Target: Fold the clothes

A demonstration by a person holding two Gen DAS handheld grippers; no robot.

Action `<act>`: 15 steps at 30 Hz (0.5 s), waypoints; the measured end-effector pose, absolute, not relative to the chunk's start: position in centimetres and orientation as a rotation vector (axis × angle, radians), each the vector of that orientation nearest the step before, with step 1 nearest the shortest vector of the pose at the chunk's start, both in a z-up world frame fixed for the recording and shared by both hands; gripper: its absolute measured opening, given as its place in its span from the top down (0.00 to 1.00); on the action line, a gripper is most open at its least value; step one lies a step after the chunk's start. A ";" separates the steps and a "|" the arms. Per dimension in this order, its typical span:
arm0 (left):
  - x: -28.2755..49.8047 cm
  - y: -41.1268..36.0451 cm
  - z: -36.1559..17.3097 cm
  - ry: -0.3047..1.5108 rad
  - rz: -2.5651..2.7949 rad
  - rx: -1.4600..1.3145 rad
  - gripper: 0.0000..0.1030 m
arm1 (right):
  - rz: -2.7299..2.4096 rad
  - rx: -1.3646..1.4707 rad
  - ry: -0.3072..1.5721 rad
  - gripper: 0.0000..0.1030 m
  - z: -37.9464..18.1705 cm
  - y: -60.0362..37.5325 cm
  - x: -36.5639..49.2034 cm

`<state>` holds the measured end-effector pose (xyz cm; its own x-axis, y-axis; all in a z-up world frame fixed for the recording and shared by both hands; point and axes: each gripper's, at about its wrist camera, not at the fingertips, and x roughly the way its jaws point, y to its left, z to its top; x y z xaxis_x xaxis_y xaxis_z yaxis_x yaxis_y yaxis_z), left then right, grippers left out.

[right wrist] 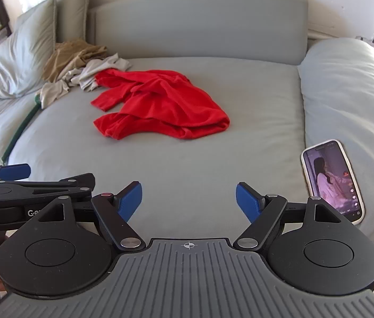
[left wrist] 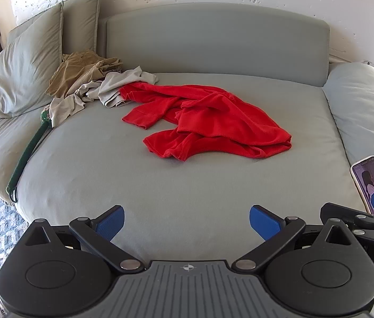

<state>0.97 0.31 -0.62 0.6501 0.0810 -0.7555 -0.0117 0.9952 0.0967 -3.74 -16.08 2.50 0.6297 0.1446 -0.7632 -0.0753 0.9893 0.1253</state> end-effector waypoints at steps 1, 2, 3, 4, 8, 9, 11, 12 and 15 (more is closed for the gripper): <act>1.0 0.3 -0.6 0.862 0.053 0.085 0.02 | 0.126 0.085 0.881 0.23 2.5 -16.1 -3.7; 1.0 0.3 -0.6 0.863 0.053 0.085 0.03 | 0.126 0.085 0.881 0.23 2.5 -16.1 -3.7; 1.0 0.3 -0.6 0.863 0.053 0.085 0.03 | 0.126 0.084 0.882 0.23 2.5 -16.1 -3.7; 1.1 0.3 -0.6 0.863 0.054 0.085 0.03 | 0.125 0.085 0.883 0.23 2.5 -16.1 -3.7; 1.2 0.3 -0.9 0.868 0.053 0.082 0.03 | 0.122 0.085 0.886 0.23 2.4 -16.1 -3.7; 1.1 0.3 -0.9 0.869 0.053 0.081 0.03 | 0.121 0.084 0.887 0.23 2.4 -16.1 -3.6; 1.1 0.2 -0.9 0.869 0.052 0.079 0.03 | 0.119 0.083 0.888 0.22 2.3 -16.2 -3.6; 1.1 0.2 -0.9 0.867 0.052 0.079 0.03 | 0.118 0.083 0.887 0.21 2.3 -16.2 -3.7; 1.1 0.2 -0.9 0.865 0.053 0.079 0.03 | 0.117 0.083 0.884 0.21 2.3 -16.2 -3.7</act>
